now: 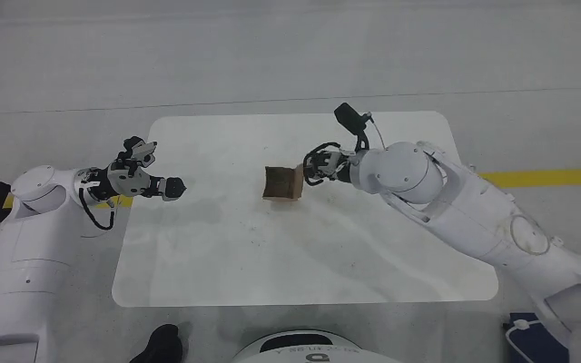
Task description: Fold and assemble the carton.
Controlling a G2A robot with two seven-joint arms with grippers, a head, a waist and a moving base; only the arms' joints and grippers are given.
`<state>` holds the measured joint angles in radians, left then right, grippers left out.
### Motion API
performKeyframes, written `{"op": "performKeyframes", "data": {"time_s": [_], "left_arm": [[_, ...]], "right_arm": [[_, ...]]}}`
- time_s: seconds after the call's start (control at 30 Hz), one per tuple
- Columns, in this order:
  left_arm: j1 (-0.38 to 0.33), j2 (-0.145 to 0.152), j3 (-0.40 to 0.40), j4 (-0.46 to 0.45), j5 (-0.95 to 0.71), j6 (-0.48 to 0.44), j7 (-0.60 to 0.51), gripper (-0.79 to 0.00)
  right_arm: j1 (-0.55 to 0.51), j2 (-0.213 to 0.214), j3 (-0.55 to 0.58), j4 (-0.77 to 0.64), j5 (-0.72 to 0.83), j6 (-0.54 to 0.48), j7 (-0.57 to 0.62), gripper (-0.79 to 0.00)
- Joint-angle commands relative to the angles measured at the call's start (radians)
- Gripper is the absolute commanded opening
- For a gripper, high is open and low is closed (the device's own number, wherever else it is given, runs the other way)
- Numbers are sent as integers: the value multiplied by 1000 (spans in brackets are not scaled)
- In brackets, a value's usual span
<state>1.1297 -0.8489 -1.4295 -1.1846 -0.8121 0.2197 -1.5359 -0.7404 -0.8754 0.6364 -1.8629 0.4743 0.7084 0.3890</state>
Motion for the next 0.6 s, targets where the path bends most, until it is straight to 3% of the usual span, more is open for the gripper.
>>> {"op": "performKeyframes", "data": {"time_s": [0.0, 0.13, 0.33, 0.37, 0.43, 0.53, 0.57], "left_arm": [[0, 0, 0, 0, 0, 0, 0, 0], [0, 0, 0, 0, 0, 0, 0, 0], [0, 0, 0, 0, 0, 0, 0, 0], [0, 0, 0, 0, 0, 0, 0, 0], [0, 0, 0, 0, 0, 0, 0, 0], [0, 0, 0, 0, 0, 0, 0, 0], [0, 0, 0, 0, 0, 0, 0, 0]], "right_arm": [[-36, 1, 26, 1, 37, -73, -17, -785], [-110, 14, 78, 28, 48, -142, -31, -785], [-137, 22, 100, 45, 6, -106, 37, -785], [-127, 21, 97, 56, -14, -90, 48, -760], [-103, 14, 92, 85, -45, -82, 51, -582], [-75, -2, 100, 117, -30, -145, 50, -483], [-73, -6, 102, 120, -27, -171, 41, -489]]}}
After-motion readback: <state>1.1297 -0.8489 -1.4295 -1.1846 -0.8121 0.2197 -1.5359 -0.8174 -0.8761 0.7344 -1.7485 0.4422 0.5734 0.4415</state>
